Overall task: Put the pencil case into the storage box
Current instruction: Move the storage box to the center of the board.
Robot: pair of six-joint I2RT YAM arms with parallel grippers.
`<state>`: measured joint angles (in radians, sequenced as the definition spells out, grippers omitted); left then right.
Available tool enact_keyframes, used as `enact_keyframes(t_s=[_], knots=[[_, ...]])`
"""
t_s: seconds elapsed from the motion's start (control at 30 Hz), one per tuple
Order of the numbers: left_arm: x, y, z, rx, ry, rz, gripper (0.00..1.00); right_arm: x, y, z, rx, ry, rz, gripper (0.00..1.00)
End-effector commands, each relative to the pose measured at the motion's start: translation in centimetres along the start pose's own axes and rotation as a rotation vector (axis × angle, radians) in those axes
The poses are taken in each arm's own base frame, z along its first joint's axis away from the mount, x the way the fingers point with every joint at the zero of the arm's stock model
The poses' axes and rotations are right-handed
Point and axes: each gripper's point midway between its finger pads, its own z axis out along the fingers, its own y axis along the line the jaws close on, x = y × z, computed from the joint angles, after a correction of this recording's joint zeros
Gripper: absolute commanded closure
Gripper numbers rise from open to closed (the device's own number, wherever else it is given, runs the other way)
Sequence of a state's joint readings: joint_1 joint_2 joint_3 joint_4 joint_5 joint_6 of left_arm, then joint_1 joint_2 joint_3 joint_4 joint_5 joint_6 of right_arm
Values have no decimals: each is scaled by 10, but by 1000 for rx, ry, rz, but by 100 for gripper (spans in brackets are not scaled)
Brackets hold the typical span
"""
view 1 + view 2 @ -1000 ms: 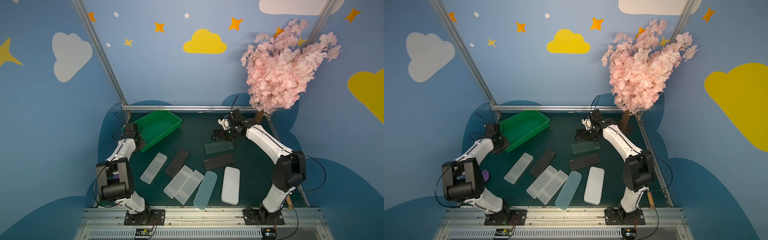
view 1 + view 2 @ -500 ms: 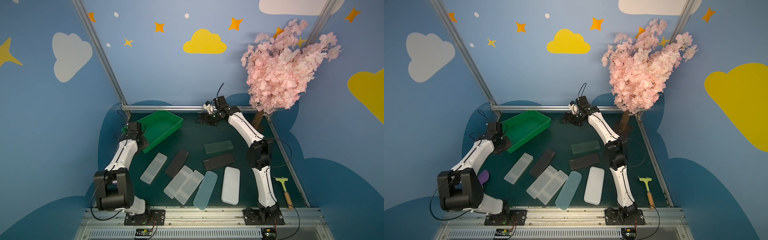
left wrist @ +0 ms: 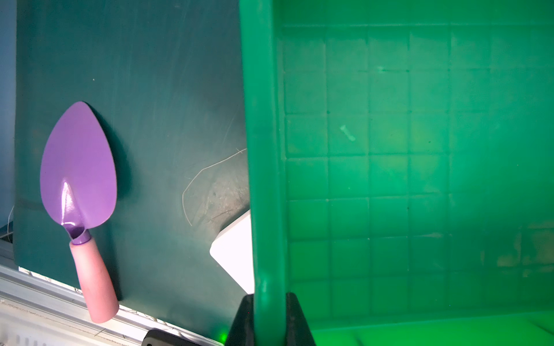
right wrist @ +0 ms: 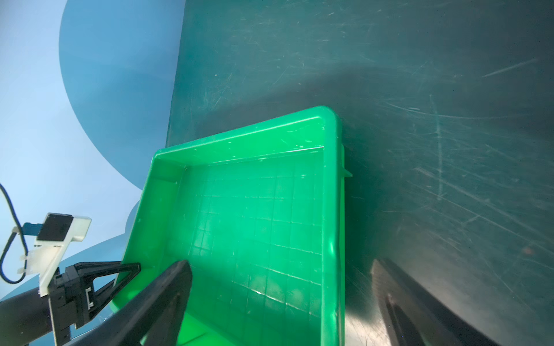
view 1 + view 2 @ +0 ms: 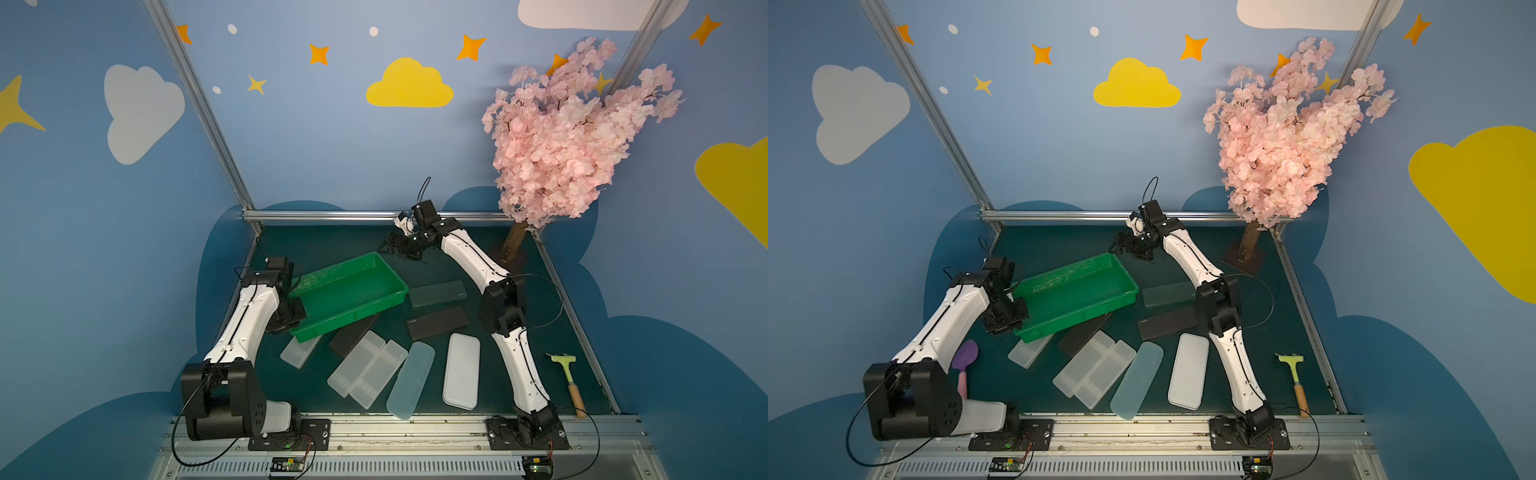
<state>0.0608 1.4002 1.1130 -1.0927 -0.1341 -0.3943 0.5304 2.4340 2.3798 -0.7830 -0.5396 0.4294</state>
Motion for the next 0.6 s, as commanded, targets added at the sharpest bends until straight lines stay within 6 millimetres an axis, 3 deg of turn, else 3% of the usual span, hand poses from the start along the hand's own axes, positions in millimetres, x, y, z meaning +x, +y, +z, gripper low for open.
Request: enact_keyframes(t_s=[0.0, 0.23, 0.37, 0.57], knots=[[-19, -9, -2, 22, -52, 50, 97, -2, 4, -26, 29, -26, -13, 2], [-84, -37, -21, 95, -260, 121, 97, -7, 4, -86, 78, -112, -37, 2], [-117, -60, -20, 113, -294, 171, 98, -1, 3, -114, 98, -145, -40, 2], [-136, -100, 2, 133, -284, 261, 97, 21, -4, -140, 129, -149, -24, 2]])
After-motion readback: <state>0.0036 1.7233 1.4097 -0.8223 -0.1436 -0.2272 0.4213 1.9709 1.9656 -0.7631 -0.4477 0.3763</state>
